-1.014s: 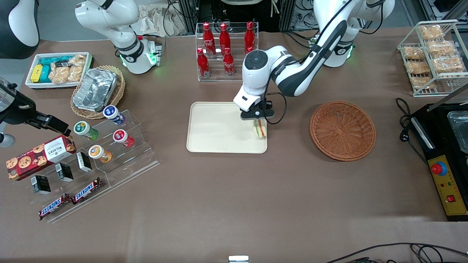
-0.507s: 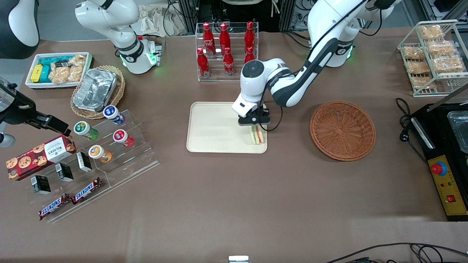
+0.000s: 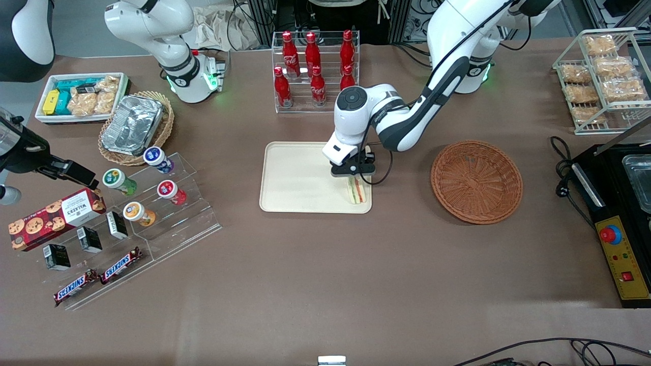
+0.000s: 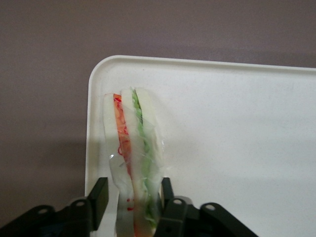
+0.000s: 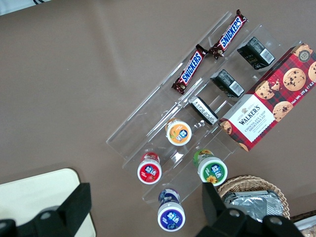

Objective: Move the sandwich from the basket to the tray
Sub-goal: 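Lower the sandwich onto the tray and open the left gripper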

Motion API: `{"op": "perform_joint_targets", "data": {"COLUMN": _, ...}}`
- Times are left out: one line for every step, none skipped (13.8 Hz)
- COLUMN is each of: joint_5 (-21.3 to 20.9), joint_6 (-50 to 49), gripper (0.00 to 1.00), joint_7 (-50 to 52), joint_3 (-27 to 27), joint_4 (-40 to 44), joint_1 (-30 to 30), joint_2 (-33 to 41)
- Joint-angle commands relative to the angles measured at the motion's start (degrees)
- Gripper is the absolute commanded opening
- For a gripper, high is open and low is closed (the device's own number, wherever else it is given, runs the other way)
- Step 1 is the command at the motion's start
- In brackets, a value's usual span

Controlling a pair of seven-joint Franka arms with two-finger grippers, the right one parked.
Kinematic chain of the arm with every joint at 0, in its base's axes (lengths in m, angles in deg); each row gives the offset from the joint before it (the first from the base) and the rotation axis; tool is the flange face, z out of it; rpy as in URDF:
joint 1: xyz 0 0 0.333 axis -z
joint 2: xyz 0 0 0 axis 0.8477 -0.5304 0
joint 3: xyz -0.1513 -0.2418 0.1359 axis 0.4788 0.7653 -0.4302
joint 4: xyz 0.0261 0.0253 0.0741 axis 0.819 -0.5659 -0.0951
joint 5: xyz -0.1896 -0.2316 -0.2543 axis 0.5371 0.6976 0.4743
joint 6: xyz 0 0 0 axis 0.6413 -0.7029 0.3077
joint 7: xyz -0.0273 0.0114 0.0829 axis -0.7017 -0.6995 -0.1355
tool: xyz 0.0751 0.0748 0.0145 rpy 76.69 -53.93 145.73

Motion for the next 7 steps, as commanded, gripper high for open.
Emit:
{"op": "perform_joint_targets", "data": {"joint_5": -1.2, "joint_6": -0.8, "gripper": 0.92, "joint_7": 0.9, "joint_3": -0.4, "joint_4": 0.6, "joint_1": 0.3, "joint_2": 1.2}}
{"op": "perform_joint_targets", "data": {"joint_5": -1.2, "joint_6": -2.7, "gripper": 0.95, "joint_7": 0.7, "joint_3": -0.4, "joint_4": 0.6, "joint_1": -0.1, "joint_2": 2.4}}
{"op": "perform_joint_targets", "data": {"joint_5": -1.1, "joint_6": -6.0, "gripper": 0.98, "joint_7": 0.0, "joint_3": -0.3, "joint_4": 1.0, "joint_1": -0.5, "joint_2": 3.6}}
{"op": "perform_joint_targets", "data": {"joint_5": -1.0, "joint_6": -9.5, "gripper": 0.99, "joint_7": -1.1, "joint_3": -0.2, "joint_4": 1.4, "joint_1": -0.8, "joint_2": 4.7}}
{"op": "perform_joint_targets", "data": {"joint_5": -1.0, "joint_6": -12.7, "gripper": 0.99, "joint_7": -1.6, "joint_3": -0.2, "joint_4": 1.5, "joint_1": -0.8, "joint_2": 6.0}}
{"op": "perform_joint_targets", "data": {"joint_5": -0.9, "joint_6": -14.9, "gripper": 0.99, "joint_7": -1.6, "joint_3": -0.3, "joint_4": 1.7, "joint_1": -0.8, "joint_2": 7.4}}
{"op": "perform_joint_targets", "data": {"joint_5": -0.4, "joint_6": -17.2, "gripper": 0.99, "joint_7": -1.6, "joint_3": -0.3, "joint_4": 2.0, "joint_1": -2.0, "joint_2": 9.0}}
